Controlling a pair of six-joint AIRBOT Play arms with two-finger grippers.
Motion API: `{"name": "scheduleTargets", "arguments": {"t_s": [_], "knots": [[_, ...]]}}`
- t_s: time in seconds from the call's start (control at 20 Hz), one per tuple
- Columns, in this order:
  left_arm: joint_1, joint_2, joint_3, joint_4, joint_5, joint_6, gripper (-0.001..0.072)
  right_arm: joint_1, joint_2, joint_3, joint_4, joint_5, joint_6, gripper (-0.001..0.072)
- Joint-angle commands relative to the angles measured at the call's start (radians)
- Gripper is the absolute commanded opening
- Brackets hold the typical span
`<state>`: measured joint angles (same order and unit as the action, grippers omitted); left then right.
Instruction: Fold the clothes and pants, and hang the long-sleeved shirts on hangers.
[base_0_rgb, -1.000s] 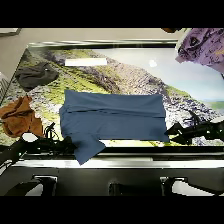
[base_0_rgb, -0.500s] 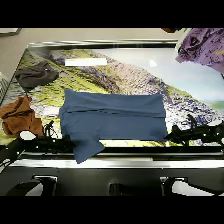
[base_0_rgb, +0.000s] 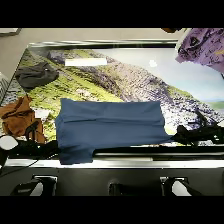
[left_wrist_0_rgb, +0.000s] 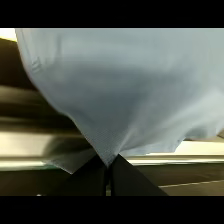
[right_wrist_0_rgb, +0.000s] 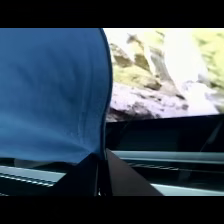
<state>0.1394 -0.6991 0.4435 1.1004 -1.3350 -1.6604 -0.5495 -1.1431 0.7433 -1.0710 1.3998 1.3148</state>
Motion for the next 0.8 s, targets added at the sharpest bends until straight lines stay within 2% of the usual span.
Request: {"name": "scheduleTargets", "arguments": {"t_s": [0.0, 0.2, 0.35, 0.55, 0.75], "knots": [[0.005, 0.113, 0.007, 0.056, -0.037, -0.045, 0.0014, 0.000, 0.102, 0.000, -0.002, 0.018, 0.036, 0.0028], [0.003, 0.054, 0.053, 0.048, 0.033, 0.004, 0.0014, 0.005, 0.097, 0.000, 0.122, -0.039, -0.034, 0.0028], [0.002, -0.045, 0.123, 0.041, 0.091, 0.045, 0.0014, 0.129, 0.077, 0.008, 0.090, -0.114, -0.076, 0.0028], [0.002, -0.211, 0.251, 0.000, 0.153, 0.103, 0.0014, 0.288, 0.068, 0.057, -0.097, -0.293, 0.092, 0.0028], [0.002, -0.399, 0.405, -0.027, 0.193, 0.162, 0.0014, 0.304, 0.011, 0.160, -0.143, -0.327, 0.130, 0.0028]]}}
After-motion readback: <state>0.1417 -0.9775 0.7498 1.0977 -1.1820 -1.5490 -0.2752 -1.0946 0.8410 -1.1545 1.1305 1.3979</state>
